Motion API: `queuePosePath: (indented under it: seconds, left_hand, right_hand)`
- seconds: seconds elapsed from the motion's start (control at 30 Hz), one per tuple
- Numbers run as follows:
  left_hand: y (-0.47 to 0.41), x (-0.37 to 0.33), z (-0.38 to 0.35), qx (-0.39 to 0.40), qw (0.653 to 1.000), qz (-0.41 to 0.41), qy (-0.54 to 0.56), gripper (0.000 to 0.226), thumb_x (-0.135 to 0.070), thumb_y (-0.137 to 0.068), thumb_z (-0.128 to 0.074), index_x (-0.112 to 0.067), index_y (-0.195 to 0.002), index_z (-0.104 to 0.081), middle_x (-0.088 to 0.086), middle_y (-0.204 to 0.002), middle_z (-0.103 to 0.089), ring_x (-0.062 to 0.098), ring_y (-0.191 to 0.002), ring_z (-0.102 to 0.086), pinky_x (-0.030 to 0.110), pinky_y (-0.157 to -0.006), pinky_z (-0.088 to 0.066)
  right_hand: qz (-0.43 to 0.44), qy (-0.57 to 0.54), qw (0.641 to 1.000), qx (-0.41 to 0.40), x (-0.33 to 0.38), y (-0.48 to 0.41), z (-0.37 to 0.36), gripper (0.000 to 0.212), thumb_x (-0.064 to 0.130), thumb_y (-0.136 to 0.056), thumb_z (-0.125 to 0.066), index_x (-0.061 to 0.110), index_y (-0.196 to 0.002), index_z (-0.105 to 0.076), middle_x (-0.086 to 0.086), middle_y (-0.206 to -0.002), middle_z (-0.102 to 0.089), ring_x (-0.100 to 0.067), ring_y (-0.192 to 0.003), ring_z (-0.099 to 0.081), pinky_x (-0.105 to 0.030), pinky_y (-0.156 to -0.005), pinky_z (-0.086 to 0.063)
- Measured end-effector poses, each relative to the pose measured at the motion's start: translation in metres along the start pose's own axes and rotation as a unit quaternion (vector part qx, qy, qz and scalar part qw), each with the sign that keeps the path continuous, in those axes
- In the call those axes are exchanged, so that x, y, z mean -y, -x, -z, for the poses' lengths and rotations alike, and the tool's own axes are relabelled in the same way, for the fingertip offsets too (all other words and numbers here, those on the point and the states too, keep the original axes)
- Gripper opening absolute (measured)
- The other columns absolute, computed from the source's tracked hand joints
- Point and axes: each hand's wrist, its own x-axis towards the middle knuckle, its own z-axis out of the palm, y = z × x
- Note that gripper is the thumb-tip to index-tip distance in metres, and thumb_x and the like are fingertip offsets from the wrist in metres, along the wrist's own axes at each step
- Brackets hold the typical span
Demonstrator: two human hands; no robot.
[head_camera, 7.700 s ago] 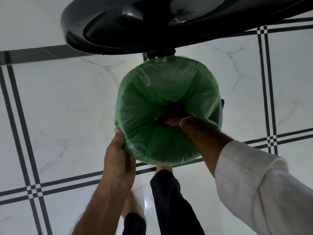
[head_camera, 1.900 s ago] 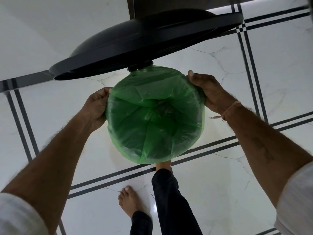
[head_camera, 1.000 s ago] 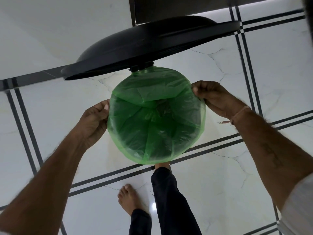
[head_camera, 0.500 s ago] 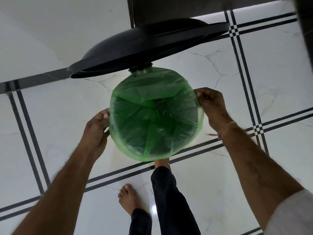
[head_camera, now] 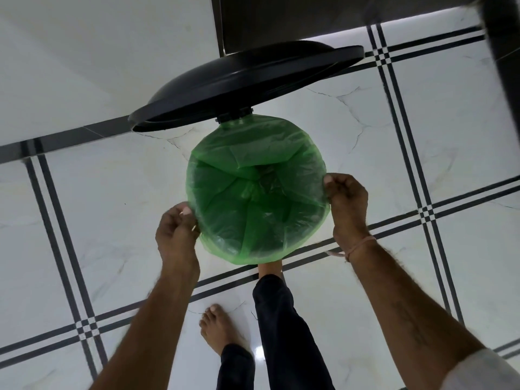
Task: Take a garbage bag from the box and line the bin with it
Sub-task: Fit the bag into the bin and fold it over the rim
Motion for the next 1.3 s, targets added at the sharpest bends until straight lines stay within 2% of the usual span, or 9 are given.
queuePosePath:
  seconds: [0.13, 0.3, 0.43, 0.6, 0.8, 0.9, 1.03, 1.17, 1.3]
  left_hand:
    - [0.006, 0.015, 0.004, -0.005, 0.99, 0.116, 0.078, 0.031, 0.004, -0.1, -0.054, 0.001, -0.131, -0.058, 0.015, -0.11, -0.066, 0.021, -0.089, -0.067, 0.035, -0.087, -0.059]
    - [0.004, 0.011, -0.005, 0.011, 0.968, 0.187, 0.169, 0.019, -0.015, -0.106, -0.049, -0.009, -0.099, -0.065, 0.0, -0.087, -0.074, 0.011, -0.073, -0.069, 0.028, -0.075, -0.062]
    - [0.021, 0.013, -0.002, -0.034, 0.97, 0.234, 0.06, 0.034, -0.044, -0.098, -0.064, -0.021, -0.122, -0.067, -0.006, -0.117, -0.066, 0.013, -0.104, -0.06, 0.038, -0.096, -0.048]
    - [0.029, 0.009, -0.008, 0.014, 0.952, 0.269, 0.145, 0.026, -0.037, -0.104, -0.055, -0.014, -0.098, -0.066, 0.005, -0.095, -0.074, 0.021, -0.088, -0.071, 0.042, -0.076, -0.062]
    - [0.011, 0.009, -0.016, 0.005, 0.939, 0.264, 0.223, 0.036, -0.037, -0.105, -0.047, -0.008, -0.102, -0.069, 0.009, -0.079, -0.081, 0.022, -0.077, -0.078, 0.038, -0.063, -0.065]
    - [0.004, 0.014, -0.012, 0.008, 0.946, 0.242, 0.214, 0.035, -0.039, -0.103, -0.051, -0.01, -0.106, -0.069, 0.006, -0.084, -0.082, 0.017, -0.073, -0.079, 0.034, -0.072, -0.065]
    - [0.009, 0.016, -0.005, 0.004, 0.956, 0.228, 0.183, 0.032, -0.047, -0.102, -0.054, -0.019, -0.096, -0.069, -0.003, -0.094, -0.077, 0.015, -0.09, -0.073, 0.034, -0.083, -0.06]
    - [0.018, 0.015, -0.004, 0.016, 0.954, 0.26, 0.149, 0.012, -0.025, -0.103, -0.058, -0.024, -0.098, -0.069, -0.002, -0.1, -0.07, 0.017, -0.098, -0.064, 0.042, -0.091, -0.055]
    - [0.015, 0.018, -0.005, 0.029, 0.947, 0.25, 0.197, 0.025, -0.009, -0.108, -0.046, -0.01, -0.103, -0.07, 0.005, -0.09, -0.08, 0.016, -0.079, -0.077, 0.031, -0.066, -0.064]
  right_hand:
    - [-0.111, -0.098, 0.986, 0.074, -0.005, 0.002, 0.01, 0.017, -0.001, -0.102, -0.054, 0.001, -0.1, -0.071, -0.004, -0.083, -0.078, -0.017, -0.08, -0.072, -0.029, -0.076, -0.061]
    - [-0.179, -0.179, 0.957, 0.14, -0.005, -0.004, 0.018, 0.027, 0.017, -0.106, -0.051, -0.004, -0.114, -0.067, -0.011, -0.097, -0.077, -0.023, -0.093, -0.073, -0.036, -0.082, -0.062]
    - [-0.179, -0.126, 0.964, 0.152, -0.004, 0.0, 0.028, 0.021, 0.026, -0.103, -0.057, 0.013, -0.102, -0.073, -0.001, -0.093, -0.077, -0.014, -0.089, -0.073, -0.033, -0.079, -0.06]
    - [-0.21, -0.152, 0.95, 0.174, -0.009, 0.005, 0.029, 0.012, 0.02, -0.099, -0.062, 0.013, -0.098, -0.071, -0.005, -0.095, -0.078, -0.021, -0.092, -0.073, -0.034, -0.076, -0.063]
    - [-0.224, -0.229, 0.931, 0.173, -0.025, -0.006, 0.02, 0.101, 0.035, -0.072, -0.091, -0.015, -0.143, -0.039, -0.033, -0.146, -0.048, -0.043, -0.133, -0.052, -0.047, -0.097, -0.057]
    - [-0.202, -0.216, 0.938, 0.181, -0.028, -0.01, 0.018, 0.11, 0.037, -0.068, -0.094, -0.016, -0.144, -0.036, -0.036, -0.146, -0.044, -0.042, -0.13, -0.051, -0.048, -0.101, -0.056]
    - [-0.217, -0.208, 0.941, 0.154, -0.024, -0.009, 0.021, 0.087, 0.036, -0.063, -0.097, -0.013, -0.123, -0.058, -0.03, -0.125, -0.063, -0.036, -0.113, -0.065, -0.046, -0.101, -0.056]
    - [-0.211, -0.162, 0.95, 0.164, -0.016, 0.0, 0.028, 0.008, 0.025, -0.095, -0.069, 0.019, -0.091, -0.074, -0.001, -0.09, -0.076, -0.016, -0.087, -0.069, -0.032, -0.078, -0.06]
    - [-0.221, -0.184, 0.946, 0.15, -0.017, 0.002, 0.027, 0.019, 0.009, -0.102, -0.055, 0.01, -0.094, -0.072, -0.004, -0.086, -0.079, -0.017, -0.081, -0.074, -0.03, -0.072, -0.063]
